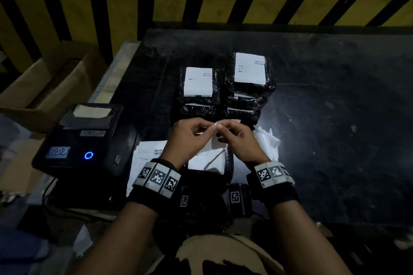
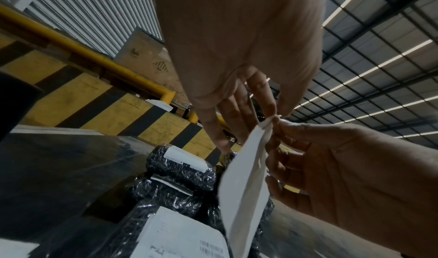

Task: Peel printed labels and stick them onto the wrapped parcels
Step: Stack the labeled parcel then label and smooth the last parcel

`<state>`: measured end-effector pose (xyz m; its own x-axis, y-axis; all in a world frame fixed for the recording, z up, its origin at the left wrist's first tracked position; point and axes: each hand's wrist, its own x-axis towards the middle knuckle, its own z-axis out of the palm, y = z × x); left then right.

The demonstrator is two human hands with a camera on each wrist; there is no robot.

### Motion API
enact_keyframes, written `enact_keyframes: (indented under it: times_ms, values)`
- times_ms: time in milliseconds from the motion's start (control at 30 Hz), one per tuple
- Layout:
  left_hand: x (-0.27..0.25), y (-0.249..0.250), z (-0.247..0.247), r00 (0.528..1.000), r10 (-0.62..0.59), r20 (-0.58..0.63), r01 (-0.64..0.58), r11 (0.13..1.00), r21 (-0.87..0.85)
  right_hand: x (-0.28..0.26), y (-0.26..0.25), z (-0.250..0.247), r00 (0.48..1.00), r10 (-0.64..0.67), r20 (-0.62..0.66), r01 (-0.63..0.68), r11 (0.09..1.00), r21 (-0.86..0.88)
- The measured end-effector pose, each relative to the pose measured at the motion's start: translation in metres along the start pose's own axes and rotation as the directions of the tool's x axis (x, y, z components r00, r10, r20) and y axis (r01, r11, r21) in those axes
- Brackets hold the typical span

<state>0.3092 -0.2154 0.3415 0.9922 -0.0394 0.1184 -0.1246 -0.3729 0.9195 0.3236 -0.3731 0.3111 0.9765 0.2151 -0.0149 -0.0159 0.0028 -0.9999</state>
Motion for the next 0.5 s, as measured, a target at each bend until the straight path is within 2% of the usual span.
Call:
enact_keyframes:
  times_ms: [267,400,500]
  values:
    - [0.008,0.000,-0.004,0.998,-0.015,-0.061,0.019,0.998,0.068,0.005,0.004,0.003,1.000,-0.015,0.005,0.015,0.998,-0.068]
    - [0.017,-0.005,-0.013,0.986,-0.101,-0.133,0.100,0.995,-0.014,0.007,0.011,-0.006,0.993,0.059,-0.103,-0.064,0.997,-0.039]
    - [0.018,-0.006,-0.014,0.979,-0.144,-0.142,0.136,0.989,-0.064,0.007,0.016,-0.009,0.981,0.115,-0.159,-0.118,0.993,-0.010]
